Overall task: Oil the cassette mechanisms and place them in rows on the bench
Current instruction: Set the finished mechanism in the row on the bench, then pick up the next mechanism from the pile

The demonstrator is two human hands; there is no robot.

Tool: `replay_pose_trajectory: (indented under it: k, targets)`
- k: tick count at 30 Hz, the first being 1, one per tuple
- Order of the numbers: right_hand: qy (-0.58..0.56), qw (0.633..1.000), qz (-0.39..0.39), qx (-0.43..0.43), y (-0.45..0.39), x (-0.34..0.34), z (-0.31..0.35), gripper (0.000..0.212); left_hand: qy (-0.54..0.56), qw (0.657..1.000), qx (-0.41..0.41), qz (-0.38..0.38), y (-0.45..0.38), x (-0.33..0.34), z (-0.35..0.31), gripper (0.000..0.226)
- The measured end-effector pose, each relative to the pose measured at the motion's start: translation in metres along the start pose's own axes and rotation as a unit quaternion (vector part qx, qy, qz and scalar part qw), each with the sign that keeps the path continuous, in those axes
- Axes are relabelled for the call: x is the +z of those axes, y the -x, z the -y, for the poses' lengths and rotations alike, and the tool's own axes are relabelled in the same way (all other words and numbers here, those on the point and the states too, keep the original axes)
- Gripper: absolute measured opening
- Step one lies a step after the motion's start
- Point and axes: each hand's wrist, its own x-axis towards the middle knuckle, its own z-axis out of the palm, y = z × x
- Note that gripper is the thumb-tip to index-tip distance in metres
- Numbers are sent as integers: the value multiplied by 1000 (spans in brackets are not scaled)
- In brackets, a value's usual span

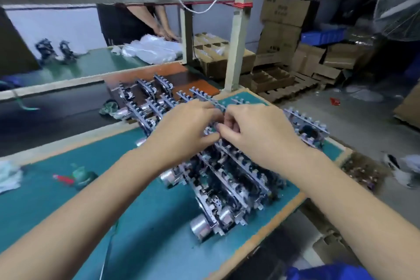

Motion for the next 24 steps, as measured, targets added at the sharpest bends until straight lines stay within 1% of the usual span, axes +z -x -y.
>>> replay_pose_trajectory:
  k: [3,6,7,9,10,12,13,14,17,21,24]
  targets:
    - [-49,990,52,-120,-1,2,67,26,-16,994,-109,6,85,-34,15,15]
    - [-61,961,91,-255,-2,13,139,25,-22,966,-258,6,174,-64,24,20]
    - [-66,945,96,-305,-3,18,170,25,-29,952,-306,3,207,-75,26,19]
    - [-73,912,106,-390,-1,30,224,27,-44,919,-391,-7,263,-89,31,5]
    - [-78,894,111,-427,1,37,249,27,-49,904,-424,-15,288,-96,33,8]
    - [-102,857,127,-488,10,51,300,27,-58,872,-486,-14,339,-110,34,26]
    - [-113,841,132,-512,15,60,321,26,-61,858,-510,-13,359,-117,34,29]
    - [-123,824,135,-536,20,68,347,26,-70,843,-533,-14,383,-126,32,27]
    - [-151,795,137,-572,31,87,409,28,-111,808,-578,-28,435,-148,24,10]
    - [-201,780,160,-570,43,99,483,25,-205,786,-582,-46,495,-179,17,22]
    - [-274,780,180,-533,53,103,530,23,-257,760,-593,-72,530,-204,14,21]
